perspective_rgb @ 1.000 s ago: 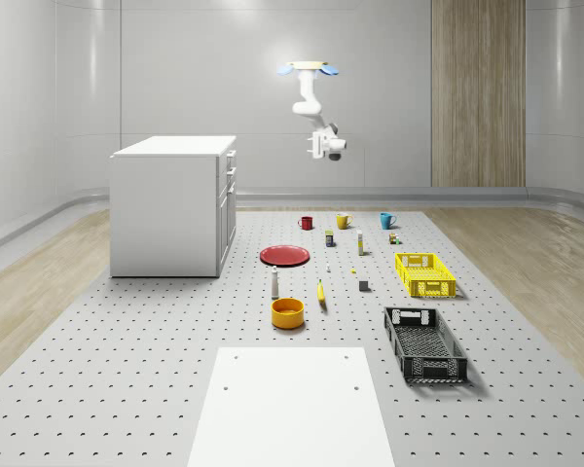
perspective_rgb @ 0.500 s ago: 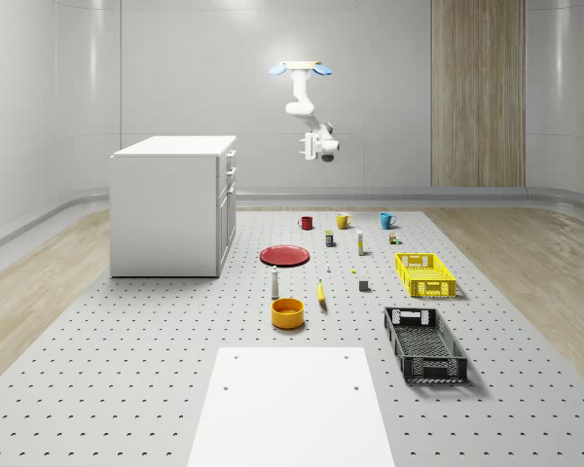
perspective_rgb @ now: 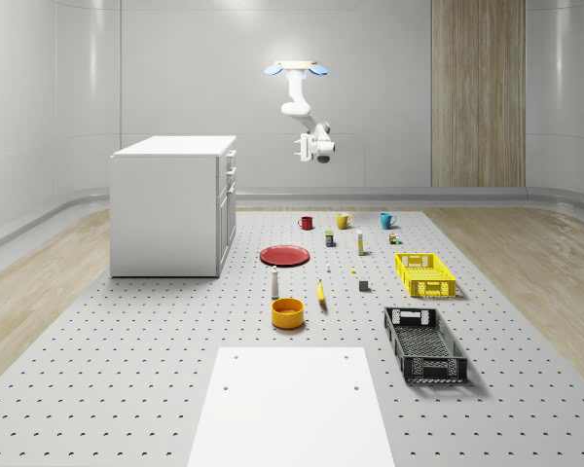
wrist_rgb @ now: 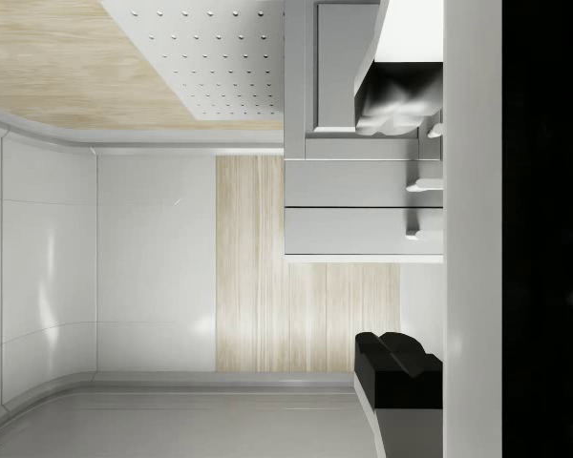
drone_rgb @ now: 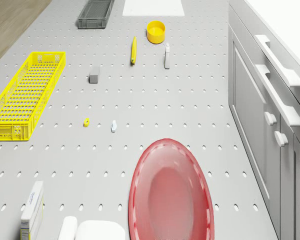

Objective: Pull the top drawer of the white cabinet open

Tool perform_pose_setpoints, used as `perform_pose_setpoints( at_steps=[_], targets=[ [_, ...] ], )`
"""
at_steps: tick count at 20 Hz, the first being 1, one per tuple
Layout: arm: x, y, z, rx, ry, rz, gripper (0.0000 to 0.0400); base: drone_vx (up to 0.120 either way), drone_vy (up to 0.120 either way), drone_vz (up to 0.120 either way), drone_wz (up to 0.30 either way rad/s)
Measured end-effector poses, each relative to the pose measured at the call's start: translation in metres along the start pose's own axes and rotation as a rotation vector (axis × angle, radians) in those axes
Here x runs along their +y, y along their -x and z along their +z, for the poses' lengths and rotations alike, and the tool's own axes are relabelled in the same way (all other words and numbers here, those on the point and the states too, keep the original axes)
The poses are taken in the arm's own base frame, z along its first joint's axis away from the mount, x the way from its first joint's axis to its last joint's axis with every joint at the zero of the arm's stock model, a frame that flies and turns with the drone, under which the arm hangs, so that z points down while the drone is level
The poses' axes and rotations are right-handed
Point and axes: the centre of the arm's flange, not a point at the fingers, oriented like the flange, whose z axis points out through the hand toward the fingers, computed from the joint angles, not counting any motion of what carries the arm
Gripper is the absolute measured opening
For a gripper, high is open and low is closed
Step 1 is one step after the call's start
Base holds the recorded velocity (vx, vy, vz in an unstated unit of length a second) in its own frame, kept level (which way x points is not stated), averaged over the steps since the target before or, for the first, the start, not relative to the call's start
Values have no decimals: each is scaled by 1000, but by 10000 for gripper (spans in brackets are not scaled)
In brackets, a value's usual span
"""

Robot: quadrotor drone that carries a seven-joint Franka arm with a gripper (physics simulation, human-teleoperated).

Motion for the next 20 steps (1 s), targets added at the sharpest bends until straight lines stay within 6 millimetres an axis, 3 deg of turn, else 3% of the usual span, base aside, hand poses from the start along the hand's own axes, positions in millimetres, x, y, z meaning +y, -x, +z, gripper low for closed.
perform_pose_setpoints(
  at_steps=[20],
  targets=[
    [0, 0, 0, 0, 0, 0, 305, 120, 0, 0, 0]
  ],
)
